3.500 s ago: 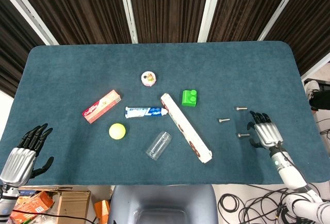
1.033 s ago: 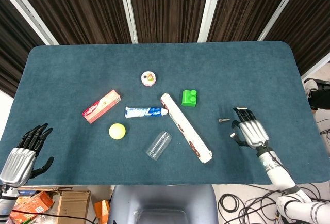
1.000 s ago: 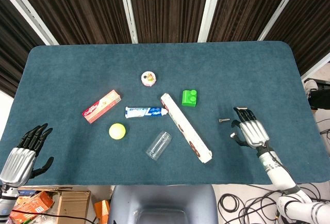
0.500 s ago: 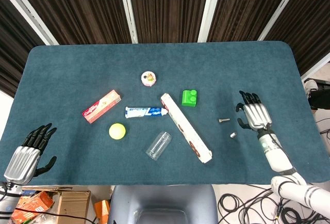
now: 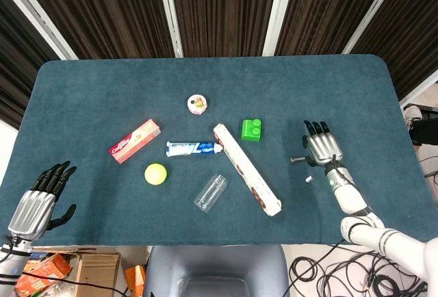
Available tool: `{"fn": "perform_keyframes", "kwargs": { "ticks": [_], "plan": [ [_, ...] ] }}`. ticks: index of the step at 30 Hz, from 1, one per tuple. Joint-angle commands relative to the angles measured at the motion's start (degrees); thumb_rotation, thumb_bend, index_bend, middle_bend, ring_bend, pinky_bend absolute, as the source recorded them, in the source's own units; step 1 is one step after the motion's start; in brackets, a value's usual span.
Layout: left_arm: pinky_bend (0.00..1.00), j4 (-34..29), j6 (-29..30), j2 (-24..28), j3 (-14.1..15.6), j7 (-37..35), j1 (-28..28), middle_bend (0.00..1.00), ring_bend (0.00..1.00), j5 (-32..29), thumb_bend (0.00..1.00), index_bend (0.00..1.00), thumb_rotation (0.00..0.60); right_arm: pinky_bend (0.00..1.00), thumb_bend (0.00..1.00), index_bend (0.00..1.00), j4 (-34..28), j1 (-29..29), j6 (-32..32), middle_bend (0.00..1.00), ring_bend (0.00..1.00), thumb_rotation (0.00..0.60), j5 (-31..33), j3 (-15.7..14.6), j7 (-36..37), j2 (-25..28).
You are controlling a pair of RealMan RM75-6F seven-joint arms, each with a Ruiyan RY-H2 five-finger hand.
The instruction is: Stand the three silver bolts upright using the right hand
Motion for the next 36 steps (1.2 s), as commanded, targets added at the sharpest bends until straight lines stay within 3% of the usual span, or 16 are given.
{"fn": "perform_keyframes", "kwargs": {
  "ticks": [1, 27, 36],
  "plan": [
    [0.12, -0.01, -0.11, 0.00, -0.02, 0.05, -0.05, 0.00, 0.00, -0.13, 0.36, 0.00, 0.600, 0.03, 0.27, 0.48, 0.34, 0.31, -0.52, 0.00, 0.00, 0.600, -0.11, -0.47, 0.02, -0.53],
    [0.12, -0.13, 0.11, 0.28, 0.11, -0.27, -0.06, 0.00, 0.00, -0.22, 0.36, 0.00, 0.600, 0.03, 0.27, 0.54, 3.06, 1.02, -1.15, 0.00, 0.00, 0.600, 0.40, -2.03, -0.09, -3.13],
    [0.12, -0.13, 0.50, 0.39, 0.14, -0.56, 0.04, 0.00, 0.00, -0.04, 0.36, 0.00, 0.600, 0.03, 0.36, 0.59, 2.56, 1.01, -0.89, 0.01, 0.00, 0.600, 0.66, -2.12, -0.13, -2.82]
  ]
}}
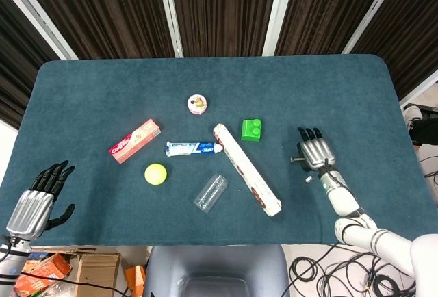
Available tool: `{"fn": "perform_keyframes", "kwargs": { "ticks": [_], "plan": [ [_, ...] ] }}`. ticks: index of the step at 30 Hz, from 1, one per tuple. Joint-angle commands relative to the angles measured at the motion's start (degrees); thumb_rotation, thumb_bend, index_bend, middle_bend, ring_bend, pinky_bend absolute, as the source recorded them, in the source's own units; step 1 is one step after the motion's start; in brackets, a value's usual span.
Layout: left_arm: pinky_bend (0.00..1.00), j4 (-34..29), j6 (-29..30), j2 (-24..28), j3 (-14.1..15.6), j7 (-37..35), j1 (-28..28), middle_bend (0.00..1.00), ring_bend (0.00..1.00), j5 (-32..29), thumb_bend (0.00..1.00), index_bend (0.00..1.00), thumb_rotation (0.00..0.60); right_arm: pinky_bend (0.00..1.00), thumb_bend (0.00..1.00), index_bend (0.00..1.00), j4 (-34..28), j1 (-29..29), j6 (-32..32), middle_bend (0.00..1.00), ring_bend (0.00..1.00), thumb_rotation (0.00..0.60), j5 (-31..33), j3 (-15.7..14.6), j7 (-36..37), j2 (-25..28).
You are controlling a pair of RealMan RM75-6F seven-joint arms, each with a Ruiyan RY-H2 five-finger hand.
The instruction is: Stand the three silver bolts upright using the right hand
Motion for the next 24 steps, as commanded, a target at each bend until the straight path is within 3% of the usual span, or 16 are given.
{"fn": "perform_keyframes", "kwargs": {
  "ticks": [1, 24],
  "plan": [
    [0.12, -0.01, 0.06, 0.02, 0.02, -0.03, 0.01, 0.00, 0.00, 0.08, 0.36, 0.00, 0.600, 0.03, 0.36, 0.59, -0.48, -0.06, 0.35, 0.01, 0.00, 0.600, -0.09, 0.07, 0.14, 0.27],
    [0.12, 0.08, 0.58, 0.13, 0.11, -0.41, 0.15, 0.00, 0.00, 0.40, 0.36, 0.00, 0.600, 0.03, 0.36, 0.57, -9.70, -0.16, 4.32, 0.01, 0.00, 0.600, 0.67, 0.52, -2.79, 4.91]
  ]
}}
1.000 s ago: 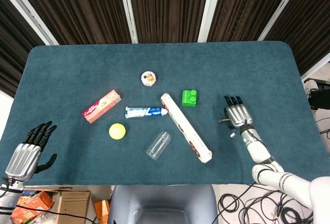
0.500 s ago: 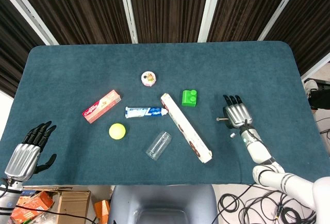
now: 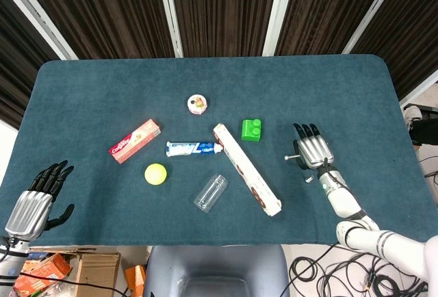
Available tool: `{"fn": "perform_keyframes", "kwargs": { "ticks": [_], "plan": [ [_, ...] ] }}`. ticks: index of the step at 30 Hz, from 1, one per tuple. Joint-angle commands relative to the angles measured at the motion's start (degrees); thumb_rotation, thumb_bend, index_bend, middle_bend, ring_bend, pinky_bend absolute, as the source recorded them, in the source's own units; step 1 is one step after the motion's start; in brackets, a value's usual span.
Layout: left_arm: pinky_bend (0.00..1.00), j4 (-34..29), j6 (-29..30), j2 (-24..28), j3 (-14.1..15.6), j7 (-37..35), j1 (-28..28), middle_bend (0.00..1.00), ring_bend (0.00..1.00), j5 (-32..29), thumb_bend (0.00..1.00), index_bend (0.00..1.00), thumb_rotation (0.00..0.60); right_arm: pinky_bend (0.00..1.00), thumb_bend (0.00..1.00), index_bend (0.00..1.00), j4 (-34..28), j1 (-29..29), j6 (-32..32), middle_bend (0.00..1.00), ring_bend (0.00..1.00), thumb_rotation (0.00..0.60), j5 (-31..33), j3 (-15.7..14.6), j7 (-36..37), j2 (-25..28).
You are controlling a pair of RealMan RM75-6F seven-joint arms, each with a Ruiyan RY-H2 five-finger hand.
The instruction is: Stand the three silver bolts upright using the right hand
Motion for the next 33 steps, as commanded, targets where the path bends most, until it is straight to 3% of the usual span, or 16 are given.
{"fn": "perform_keyframes", "kwargs": {
  "ticks": [1, 33],
  "plan": [
    [0.12, -0.01, 0.04, 0.01, 0.04, 0.00, -0.01, 0.00, 0.00, 0.10, 0.36, 0.00, 0.600, 0.03, 0.36, 0.57, -0.90, 0.04, 0.41, 0.01, 0.00, 0.600, 0.82, -0.14, -1.11, 0.55],
    [0.12, 0.02, 0.55, 0.36, -0.09, -0.85, 0.20, 0.00, 0.00, -0.03, 0.36, 0.00, 0.600, 0.03, 0.36, 0.54, -1.61, 3.15, 0.01, 0.01, 0.00, 0.600, 5.07, 0.02, -4.51, -1.30]
  ]
}}
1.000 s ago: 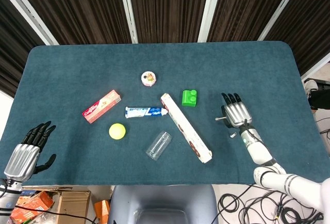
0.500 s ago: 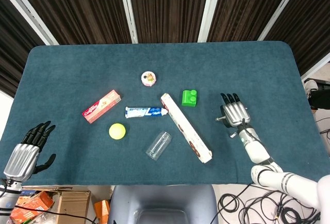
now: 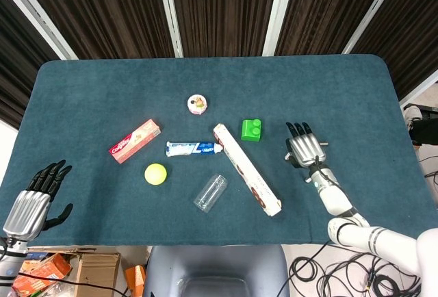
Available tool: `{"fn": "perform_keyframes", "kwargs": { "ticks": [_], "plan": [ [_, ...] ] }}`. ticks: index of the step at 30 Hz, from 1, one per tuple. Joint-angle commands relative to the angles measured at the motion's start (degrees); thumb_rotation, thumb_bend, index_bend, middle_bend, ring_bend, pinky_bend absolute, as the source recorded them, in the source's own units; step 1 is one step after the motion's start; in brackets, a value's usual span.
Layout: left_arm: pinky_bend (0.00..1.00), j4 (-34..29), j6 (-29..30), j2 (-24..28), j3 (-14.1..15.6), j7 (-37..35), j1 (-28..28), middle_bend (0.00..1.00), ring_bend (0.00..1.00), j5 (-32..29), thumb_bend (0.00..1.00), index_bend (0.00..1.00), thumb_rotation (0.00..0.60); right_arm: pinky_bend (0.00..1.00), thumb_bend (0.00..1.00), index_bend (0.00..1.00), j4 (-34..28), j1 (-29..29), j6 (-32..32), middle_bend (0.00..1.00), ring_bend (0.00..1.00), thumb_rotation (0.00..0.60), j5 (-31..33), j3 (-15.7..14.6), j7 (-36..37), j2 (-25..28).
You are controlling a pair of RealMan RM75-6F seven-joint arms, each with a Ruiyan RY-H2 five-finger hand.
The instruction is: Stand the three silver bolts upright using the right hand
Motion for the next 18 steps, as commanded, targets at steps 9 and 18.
{"fn": "perform_keyframes", "kwargs": {
  "ticks": [9, 18],
  "plan": [
    [0.12, -0.13, 0.53, 0.22, 0.04, -0.41, 0.24, 0.00, 0.00, 0.24, 0.36, 0.00, 0.600, 0.03, 0.36, 0.50, -2.35, 0.18, 1.60, 0.01, 0.00, 0.600, 0.35, -0.46, -1.52, 0.79],
    [0.12, -0.11, 0.47, 0.06, 0.08, 0.19, 0.25, 0.00, 0.00, 0.33, 0.36, 0.00, 0.600, 0.03, 0.36, 0.44, -3.01, -1.14, 4.04, 0.02, 0.00, 0.600, 1.72, -0.19, -1.25, 3.27]
  ]
}}
